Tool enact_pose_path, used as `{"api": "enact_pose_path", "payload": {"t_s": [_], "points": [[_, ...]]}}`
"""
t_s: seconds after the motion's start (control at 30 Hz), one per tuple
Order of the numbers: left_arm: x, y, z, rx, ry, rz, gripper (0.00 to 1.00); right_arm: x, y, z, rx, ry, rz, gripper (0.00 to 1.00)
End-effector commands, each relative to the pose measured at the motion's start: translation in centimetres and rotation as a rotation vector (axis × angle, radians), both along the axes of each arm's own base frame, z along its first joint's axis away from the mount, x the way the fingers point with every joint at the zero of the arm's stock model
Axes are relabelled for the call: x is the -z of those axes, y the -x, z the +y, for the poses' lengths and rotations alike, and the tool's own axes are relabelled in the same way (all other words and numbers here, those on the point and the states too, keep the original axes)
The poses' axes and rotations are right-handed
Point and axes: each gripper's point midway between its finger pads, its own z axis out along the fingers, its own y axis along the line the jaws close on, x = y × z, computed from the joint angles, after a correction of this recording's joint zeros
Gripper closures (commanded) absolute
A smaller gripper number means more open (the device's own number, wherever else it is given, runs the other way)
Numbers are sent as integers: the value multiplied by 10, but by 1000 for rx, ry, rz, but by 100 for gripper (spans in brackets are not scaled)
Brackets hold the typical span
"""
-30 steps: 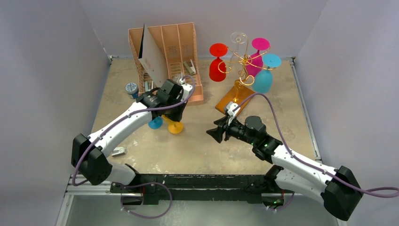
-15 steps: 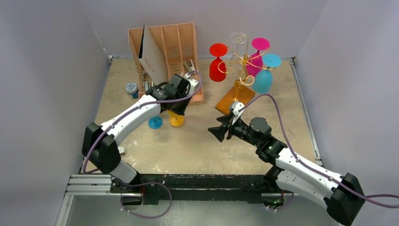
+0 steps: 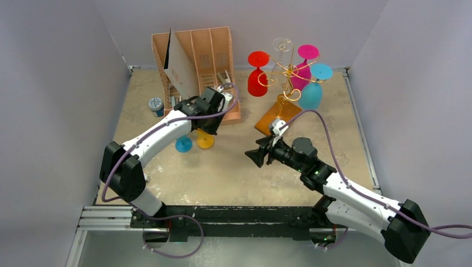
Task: Take the wine glass off the wine glass rack
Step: Place the wine glass at the center of the board.
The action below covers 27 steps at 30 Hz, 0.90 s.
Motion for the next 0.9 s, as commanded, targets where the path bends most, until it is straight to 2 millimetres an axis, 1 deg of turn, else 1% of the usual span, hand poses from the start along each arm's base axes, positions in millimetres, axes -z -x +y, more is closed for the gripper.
{"api": "enact_pose_path", "payload": {"t_s": [0.0, 0.1, 0.37, 0.53, 0.63, 0.7, 0.87], "points": [[-22, -23, 6, -57, 44, -83, 100, -25, -7, 6, 8, -65, -40, 31], [-21, -24, 5, -47, 62, -85, 100, -26, -10, 3, 33, -72, -44, 30], [-9, -19, 1, -36, 85, -35, 100, -26, -7, -1, 37, -62, -46, 28], [-7, -18, 8, -64, 80, -27, 100, -26, -7, 1, 35, -59, -25, 26], [-3, -17, 20, -90, 37, -16, 100, -26, -7, 2, 31, -53, -5, 26], [2, -16, 23, -97, 34, 7, 100, -26, -7, 3, 31, -53, 0, 26], [3, -13, 10, -56, 93, 37, 100, -25, -6, 1, 33, -49, 0, 25]]}}
